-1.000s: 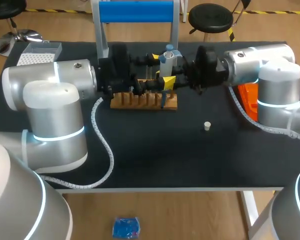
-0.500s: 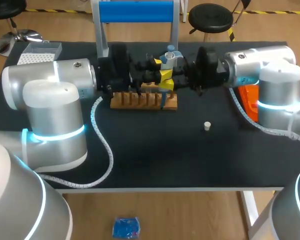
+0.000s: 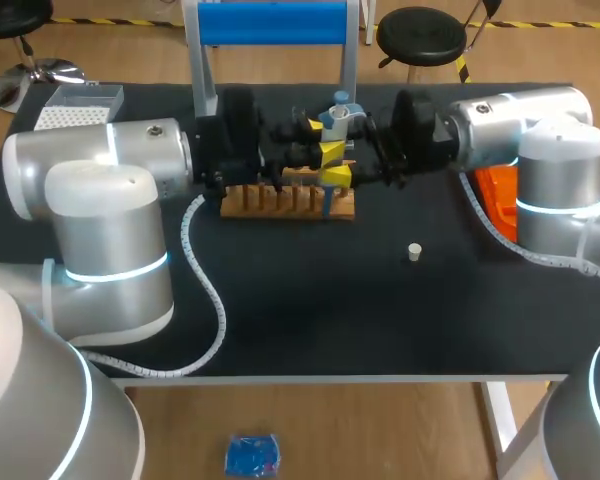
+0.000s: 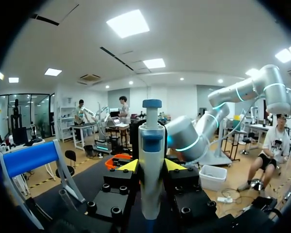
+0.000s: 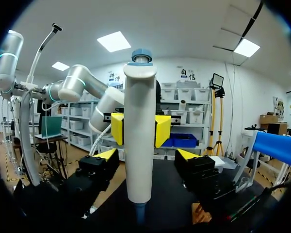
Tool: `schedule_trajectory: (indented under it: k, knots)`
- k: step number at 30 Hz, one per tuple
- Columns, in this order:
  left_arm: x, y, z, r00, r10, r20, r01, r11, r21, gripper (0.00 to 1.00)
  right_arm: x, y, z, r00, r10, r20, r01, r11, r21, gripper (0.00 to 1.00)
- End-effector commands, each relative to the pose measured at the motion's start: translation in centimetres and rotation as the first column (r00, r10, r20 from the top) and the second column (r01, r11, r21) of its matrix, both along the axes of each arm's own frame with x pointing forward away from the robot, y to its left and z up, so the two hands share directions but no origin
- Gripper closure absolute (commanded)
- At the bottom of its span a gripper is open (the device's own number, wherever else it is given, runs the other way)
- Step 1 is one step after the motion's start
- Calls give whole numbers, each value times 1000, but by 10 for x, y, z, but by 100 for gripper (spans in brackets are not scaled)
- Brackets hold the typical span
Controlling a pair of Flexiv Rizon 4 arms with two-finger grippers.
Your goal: Invert the test tube, pick up the pipette, mount the tip to pipette, aspirate from beaker and dispense into the tube, eject the tip, return the pipette, and cap with the stopper.
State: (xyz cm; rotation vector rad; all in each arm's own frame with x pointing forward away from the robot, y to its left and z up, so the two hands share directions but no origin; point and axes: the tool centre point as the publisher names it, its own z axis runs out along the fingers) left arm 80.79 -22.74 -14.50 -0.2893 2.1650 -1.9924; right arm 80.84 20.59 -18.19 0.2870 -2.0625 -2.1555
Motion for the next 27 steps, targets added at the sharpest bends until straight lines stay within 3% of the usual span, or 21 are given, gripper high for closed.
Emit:
schedule_trajectory:
  k: [1,14,17,21,23,26,27]
  knots:
    - [-2,2,1,1000,4,-2,-4,1000,2,100,2,-12,4,1000,6,-5,-6,1000,-7,0]
    - [1,-1,1,1000,6,-8,-6,1000,8,100,28,-71,23,995,-100,28,101,995,-13,0]
    - [2,-2,1,1000,5,-8,-5,1000,7,100,46,-88,27,987,-156,46,158,987,-40,0]
    - [4,-3,0,1000,5,-8,-5,1000,6,100,75,-103,30,967,-247,62,254,958,-137,0]
    - [5,-3,0,1000,8,-9,-8,1000,8,100,93,-105,30,953,-296,67,304,927,-222,0]
    - [5,-3,0,1000,12,-8,-12,1000,10,100,117,-104,32,933,-355,57,356,891,-282,0]
    - [5,-2,0,1000,14,-8,-14,1000,9,100,127,-103,34,929,-367,52,366,890,-270,0]
